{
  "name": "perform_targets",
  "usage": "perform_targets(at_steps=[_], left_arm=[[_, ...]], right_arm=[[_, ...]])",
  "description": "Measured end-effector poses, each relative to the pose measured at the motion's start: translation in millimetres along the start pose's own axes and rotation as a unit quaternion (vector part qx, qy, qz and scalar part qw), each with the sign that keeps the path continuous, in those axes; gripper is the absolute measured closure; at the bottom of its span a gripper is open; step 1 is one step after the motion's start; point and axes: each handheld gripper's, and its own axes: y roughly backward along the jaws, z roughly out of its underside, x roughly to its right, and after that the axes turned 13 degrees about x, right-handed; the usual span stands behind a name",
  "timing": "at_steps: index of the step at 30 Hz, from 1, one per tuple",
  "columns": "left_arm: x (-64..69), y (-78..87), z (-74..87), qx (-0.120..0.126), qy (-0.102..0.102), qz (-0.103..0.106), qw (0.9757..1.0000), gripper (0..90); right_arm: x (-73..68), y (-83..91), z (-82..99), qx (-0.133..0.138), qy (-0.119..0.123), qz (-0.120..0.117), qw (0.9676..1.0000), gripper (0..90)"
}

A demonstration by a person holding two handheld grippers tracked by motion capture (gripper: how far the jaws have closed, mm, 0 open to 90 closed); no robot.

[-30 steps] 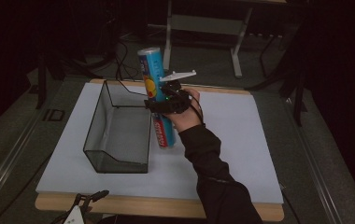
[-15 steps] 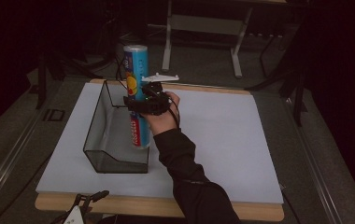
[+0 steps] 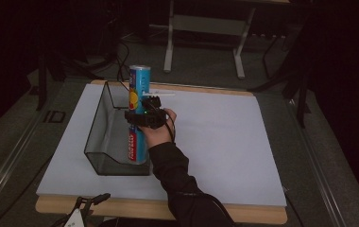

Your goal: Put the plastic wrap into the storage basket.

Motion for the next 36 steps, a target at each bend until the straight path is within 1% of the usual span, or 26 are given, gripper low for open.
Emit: perform_targets(at_steps=[2,4,7,11,12,14,15,19,23,24,29,30,35,36], left_arm=[[0.0,0.1,0.0,0.000,0.000,0.000,1.0000,0.2],[-0.1,0.0,0.0,0.000,0.000,0.000,1.0000,0.1],[0.1,-0.2,0.0,-0.001,-0.001,-0.001,1.0000,0.2],[-0.1,-0.2,0.0,-0.001,-0.001,-0.001,1.0000,0.1],[0.0,-0.2,0.0,-0.001,-0.001,-0.001,1.0000,0.2],[0.3,-0.2,-0.1,0.000,-0.002,-0.001,1.0000,0.1],[0.4,-0.2,-0.1,0.000,-0.002,0.000,1.0000,0.2],[0.5,-0.3,0.0,-0.001,-0.002,0.001,1.0000,0.2],[1.1,0.3,-0.2,-0.001,-0.004,0.001,1.0000,0.1],[1.0,0.4,-0.2,-0.001,-0.004,0.001,1.0000,0.2],[0.7,0.3,-0.2,-0.001,-0.003,0.001,1.0000,0.2],[1.1,0.3,-0.2,-0.002,-0.003,0.002,1.0000,0.2],[1.0,0.5,-0.3,-0.001,-0.003,0.003,1.0000,0.2],[1.0,0.4,-0.2,-0.001,-0.003,0.003,1.0000,0.2]], right_arm=[[1.3,-1.2,3.8,-0.011,0.001,0.006,0.9999,31.6],[2.5,-2.3,6.2,-0.017,0.002,0.006,0.9998,31.6],[3.2,-2.4,9.8,-0.023,0.006,0.013,0.9996,31.6],[4.0,-2.2,12.8,-0.025,0.004,0.016,0.9996,31.6],[5.3,-3.9,14.6,-0.030,0.000,0.019,0.9994,31.6],[7.5,-6.7,17.6,-0.032,-0.002,0.022,0.9993,31.5],[8.4,-7.4,18.1,-0.027,-0.003,0.021,0.9994,31.5],[11.5,-13.0,18.3,-0.027,-0.010,0.024,0.9993,31.4],[17.0,-21.3,19.8,-0.017,-0.030,0.035,0.9988,31.4],[17.9,-22.6,19.8,-0.018,-0.033,0.035,0.9987,31.4],[19.2,-30.2,20.3,-0.017,-0.035,0.042,0.9984,31.3],[19.1,-34.8,22.7,-0.010,-0.035,0.044,0.9984,31.3],[18.2,-39.7,25.0,-0.002,-0.035,0.050,0.9981,31.2],[18.3,-42.4,25.6,-0.001,-0.036,0.057,0.9977,31.1]])
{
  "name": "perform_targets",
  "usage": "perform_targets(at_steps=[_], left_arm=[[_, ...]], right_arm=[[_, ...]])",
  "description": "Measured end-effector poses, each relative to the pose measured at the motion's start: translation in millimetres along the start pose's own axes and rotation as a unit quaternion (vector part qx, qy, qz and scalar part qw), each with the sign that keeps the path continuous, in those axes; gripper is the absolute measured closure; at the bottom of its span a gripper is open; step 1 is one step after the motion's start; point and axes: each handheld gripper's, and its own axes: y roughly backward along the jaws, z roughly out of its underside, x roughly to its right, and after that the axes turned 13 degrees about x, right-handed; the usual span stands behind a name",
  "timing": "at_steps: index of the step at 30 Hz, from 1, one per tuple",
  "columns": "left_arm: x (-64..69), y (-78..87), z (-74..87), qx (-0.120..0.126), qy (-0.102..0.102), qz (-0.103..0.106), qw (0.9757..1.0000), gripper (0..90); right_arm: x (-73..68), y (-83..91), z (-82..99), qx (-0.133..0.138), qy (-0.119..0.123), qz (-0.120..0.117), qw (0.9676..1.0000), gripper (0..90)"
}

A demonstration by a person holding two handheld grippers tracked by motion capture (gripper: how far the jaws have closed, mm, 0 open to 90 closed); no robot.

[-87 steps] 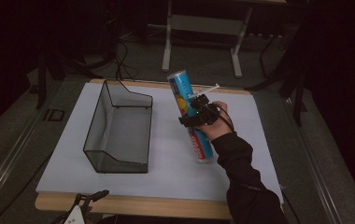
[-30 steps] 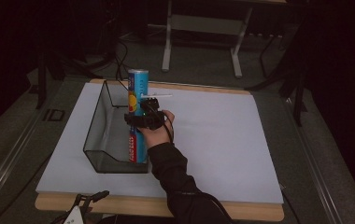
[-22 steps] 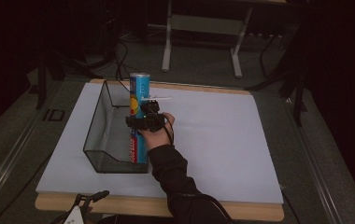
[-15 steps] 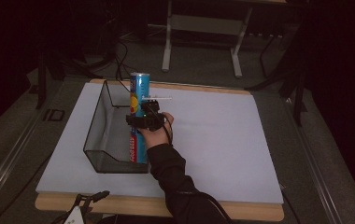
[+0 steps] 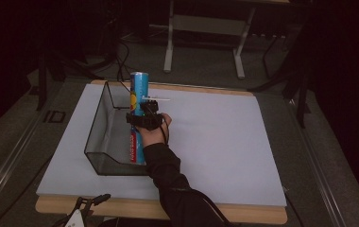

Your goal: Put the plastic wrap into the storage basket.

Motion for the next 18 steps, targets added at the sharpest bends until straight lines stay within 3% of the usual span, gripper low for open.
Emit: perform_targets(at_steps=[10,18], left_arm=[[0.2,0.4,-0.2,0.001,-0.001,0.002,1.0000,0.1],[0.6,0.5,-0.3,0.002,0.000,0.002,1.0000,0.1]], right_arm=[[6.2,-12.8,0.1,-0.010,-0.019,0.007,0.9997,30.9],[12.2,-20.6,0.8,-0.021,-0.027,0.029,0.9990,30.3]])
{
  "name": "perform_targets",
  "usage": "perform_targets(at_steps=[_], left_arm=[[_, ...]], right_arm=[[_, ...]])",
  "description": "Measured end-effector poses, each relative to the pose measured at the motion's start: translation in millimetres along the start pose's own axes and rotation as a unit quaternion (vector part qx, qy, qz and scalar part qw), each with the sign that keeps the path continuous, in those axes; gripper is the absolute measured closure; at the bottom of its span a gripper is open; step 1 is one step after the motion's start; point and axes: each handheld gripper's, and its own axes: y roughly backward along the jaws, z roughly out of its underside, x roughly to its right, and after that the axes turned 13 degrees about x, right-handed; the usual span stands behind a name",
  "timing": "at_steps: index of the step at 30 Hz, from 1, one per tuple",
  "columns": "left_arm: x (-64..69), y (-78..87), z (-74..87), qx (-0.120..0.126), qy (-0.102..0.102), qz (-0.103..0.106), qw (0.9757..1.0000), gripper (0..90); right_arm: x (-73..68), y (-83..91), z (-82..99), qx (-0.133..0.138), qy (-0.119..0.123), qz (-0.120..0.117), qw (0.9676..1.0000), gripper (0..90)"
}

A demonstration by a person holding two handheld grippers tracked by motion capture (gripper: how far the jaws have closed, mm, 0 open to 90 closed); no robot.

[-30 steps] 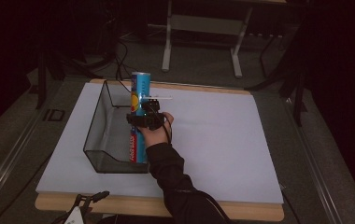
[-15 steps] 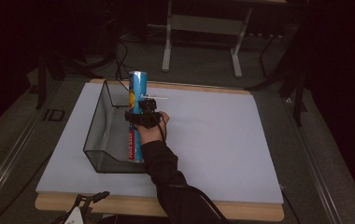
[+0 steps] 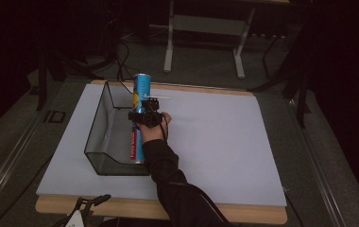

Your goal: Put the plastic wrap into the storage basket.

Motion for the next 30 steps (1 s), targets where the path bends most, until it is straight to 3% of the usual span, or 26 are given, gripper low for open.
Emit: perform_targets(at_steps=[4,9,16,24,30], left_arm=[[0.3,-0.1,-0.1,0.000,-0.001,0.001,1.0000,0.2],[0.1,0.0,-0.1,0.001,0.001,0.001,1.0000,0.1],[0.4,0.5,-0.4,0.002,0.001,0.003,1.0000,0.1],[0.5,-0.1,-0.2,0.001,0.001,0.004,1.0000,0.1],[0.5,-1.2,0.3,-0.003,0.001,0.004,1.0000,0.2]], right_arm=[[-2.1,-6.6,4.2,-0.009,0.022,0.021,0.9995,29.7],[-2.4,-11.1,8.5,-0.013,0.030,0.032,0.9990,28.9],[-4.3,-16.6,16.2,-0.012,0.076,0.064,0.9950,26.2],[-4.2,-14.6,13.0,-0.007,0.108,0.067,0.9919,22.2],[0.0,2.0,-1.0,0.016,0.104,0.039,0.9937,13.9]])
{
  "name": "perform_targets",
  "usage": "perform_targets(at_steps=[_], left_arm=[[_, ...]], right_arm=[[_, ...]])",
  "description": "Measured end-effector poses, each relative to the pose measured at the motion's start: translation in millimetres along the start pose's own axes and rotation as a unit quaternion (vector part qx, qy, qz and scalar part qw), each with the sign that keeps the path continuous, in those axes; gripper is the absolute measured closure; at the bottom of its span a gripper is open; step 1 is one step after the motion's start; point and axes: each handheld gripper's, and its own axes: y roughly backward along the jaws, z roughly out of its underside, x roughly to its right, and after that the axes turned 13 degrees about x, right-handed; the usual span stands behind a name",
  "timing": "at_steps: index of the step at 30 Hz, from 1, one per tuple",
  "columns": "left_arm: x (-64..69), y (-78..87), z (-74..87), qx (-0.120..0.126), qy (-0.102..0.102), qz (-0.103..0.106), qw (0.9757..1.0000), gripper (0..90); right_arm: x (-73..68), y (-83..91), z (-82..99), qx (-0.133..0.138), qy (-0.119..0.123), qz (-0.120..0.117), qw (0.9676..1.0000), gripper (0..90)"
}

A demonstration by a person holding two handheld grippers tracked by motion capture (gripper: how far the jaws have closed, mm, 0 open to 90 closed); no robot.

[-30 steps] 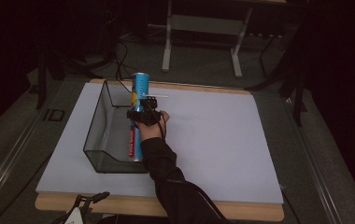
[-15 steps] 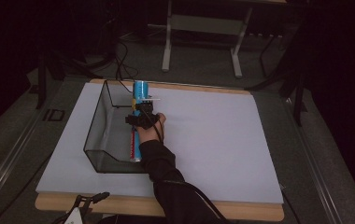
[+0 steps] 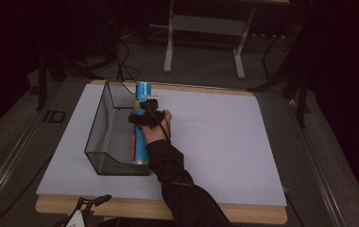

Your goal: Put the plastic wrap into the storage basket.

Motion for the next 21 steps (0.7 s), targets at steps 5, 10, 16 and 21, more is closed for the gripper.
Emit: perform_targets(at_steps=[5,10,16,21], left_arm=[[0.3,-0.4,0.3,-0.002,-0.001,-0.001,1.0000,0.2],[0.1,-1.1,0.8,-0.003,0.001,-0.001,1.0000,0.2],[0.0,-2.2,1.2,-0.006,0.001,0.000,1.0000,0.2],[0.0,-2.8,1.5,-0.007,0.000,0.000,1.0000,0.1]], right_arm=[[6.7,13.8,-5.0,0.012,0.018,-0.017,0.9996,13.2],[17.8,33.2,-6.4,0.024,0.045,-0.035,0.9981,16.1],[34.3,54.1,-4.4,0.027,0.065,-0.049,0.9963,16.3],[51.1,68.8,-2.0,0.024,0.073,-0.055,0.9955,16.2]])
